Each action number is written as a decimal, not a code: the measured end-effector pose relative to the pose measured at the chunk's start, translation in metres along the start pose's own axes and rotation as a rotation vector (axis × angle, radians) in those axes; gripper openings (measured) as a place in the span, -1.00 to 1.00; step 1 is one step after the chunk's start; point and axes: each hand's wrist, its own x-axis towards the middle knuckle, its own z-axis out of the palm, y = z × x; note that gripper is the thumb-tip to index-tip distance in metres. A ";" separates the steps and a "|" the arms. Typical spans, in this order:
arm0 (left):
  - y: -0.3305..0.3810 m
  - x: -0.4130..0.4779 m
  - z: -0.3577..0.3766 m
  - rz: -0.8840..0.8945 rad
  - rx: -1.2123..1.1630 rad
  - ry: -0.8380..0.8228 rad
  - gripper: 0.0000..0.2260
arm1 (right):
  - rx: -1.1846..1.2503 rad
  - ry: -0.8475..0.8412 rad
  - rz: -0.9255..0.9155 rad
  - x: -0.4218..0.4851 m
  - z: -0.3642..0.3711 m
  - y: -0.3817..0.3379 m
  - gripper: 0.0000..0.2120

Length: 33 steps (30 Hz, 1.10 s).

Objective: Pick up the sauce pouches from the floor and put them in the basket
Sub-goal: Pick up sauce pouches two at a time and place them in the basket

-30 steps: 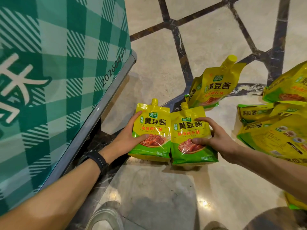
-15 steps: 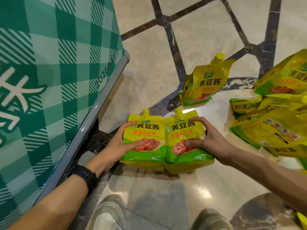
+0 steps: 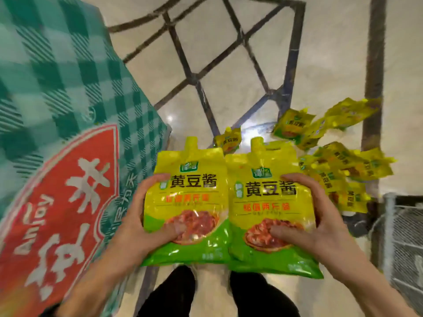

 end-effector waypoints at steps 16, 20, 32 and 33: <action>0.357 -0.120 0.053 0.429 -0.021 -0.408 -0.28 | 0.378 0.455 -0.330 -0.269 -0.103 -0.263 -0.28; 0.385 -0.121 0.077 0.483 -0.003 -0.610 -0.27 | 0.392 0.681 -0.339 -0.317 -0.093 -0.264 -0.21; 0.394 -0.257 0.209 0.625 0.148 -1.303 -0.26 | 0.577 1.334 -0.437 -0.531 -0.022 -0.184 -0.25; 0.389 -0.280 0.223 0.643 0.175 -1.347 -0.25 | 0.607 1.385 -0.440 -0.553 -0.014 -0.171 -0.25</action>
